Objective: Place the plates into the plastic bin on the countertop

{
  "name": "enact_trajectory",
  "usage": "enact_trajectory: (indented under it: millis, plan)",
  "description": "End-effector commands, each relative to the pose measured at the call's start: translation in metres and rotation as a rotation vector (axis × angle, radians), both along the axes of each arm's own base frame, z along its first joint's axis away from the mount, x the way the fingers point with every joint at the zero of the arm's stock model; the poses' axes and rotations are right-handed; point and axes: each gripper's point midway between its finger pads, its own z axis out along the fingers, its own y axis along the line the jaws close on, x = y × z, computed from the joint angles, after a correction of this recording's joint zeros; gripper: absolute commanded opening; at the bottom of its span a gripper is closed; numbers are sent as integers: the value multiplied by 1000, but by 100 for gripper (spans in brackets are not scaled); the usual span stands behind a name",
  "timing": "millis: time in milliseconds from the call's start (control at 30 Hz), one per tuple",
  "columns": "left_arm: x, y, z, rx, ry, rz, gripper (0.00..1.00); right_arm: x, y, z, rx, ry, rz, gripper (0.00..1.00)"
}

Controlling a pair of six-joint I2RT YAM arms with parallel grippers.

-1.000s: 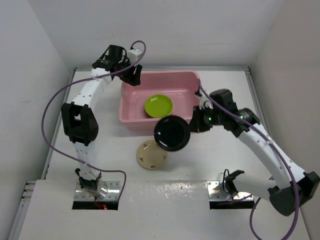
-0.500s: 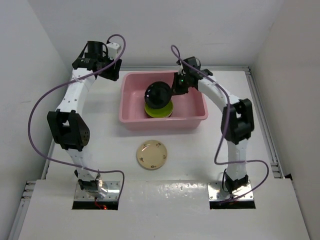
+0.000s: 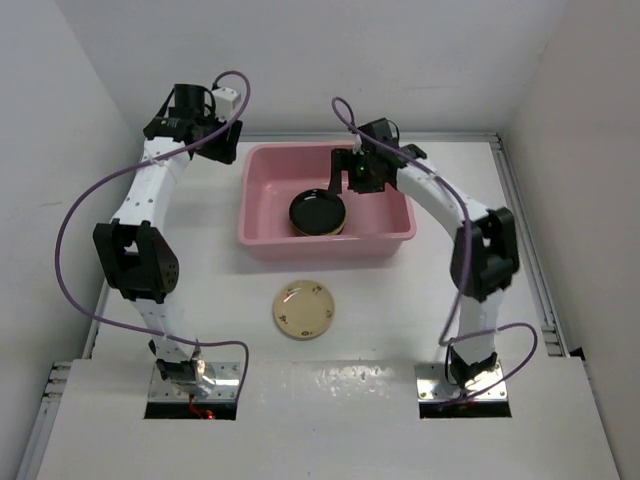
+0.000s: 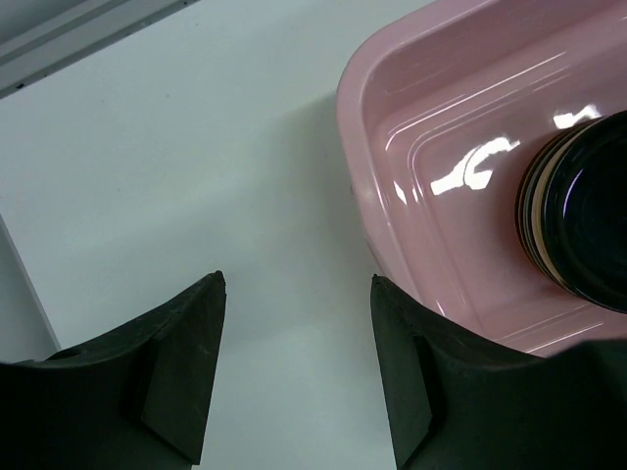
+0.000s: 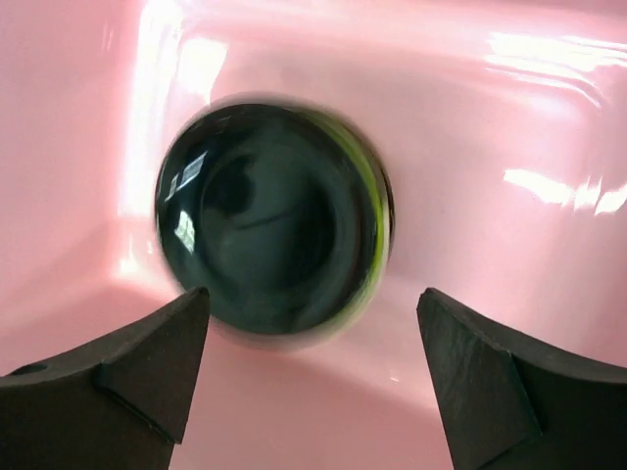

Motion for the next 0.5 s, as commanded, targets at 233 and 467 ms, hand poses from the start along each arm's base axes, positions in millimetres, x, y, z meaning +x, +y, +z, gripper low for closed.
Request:
enact_trajectory:
  millis: [233, 467]
  plan:
    - [-24, 15, 22, 16, -41, 39, 63, -192, 15, -5, 101, -105, 131, 53]
    - [-36, 24, 27, 22, -47, 71, 63, -234, 50, -50, 135, -24, 212, 60]
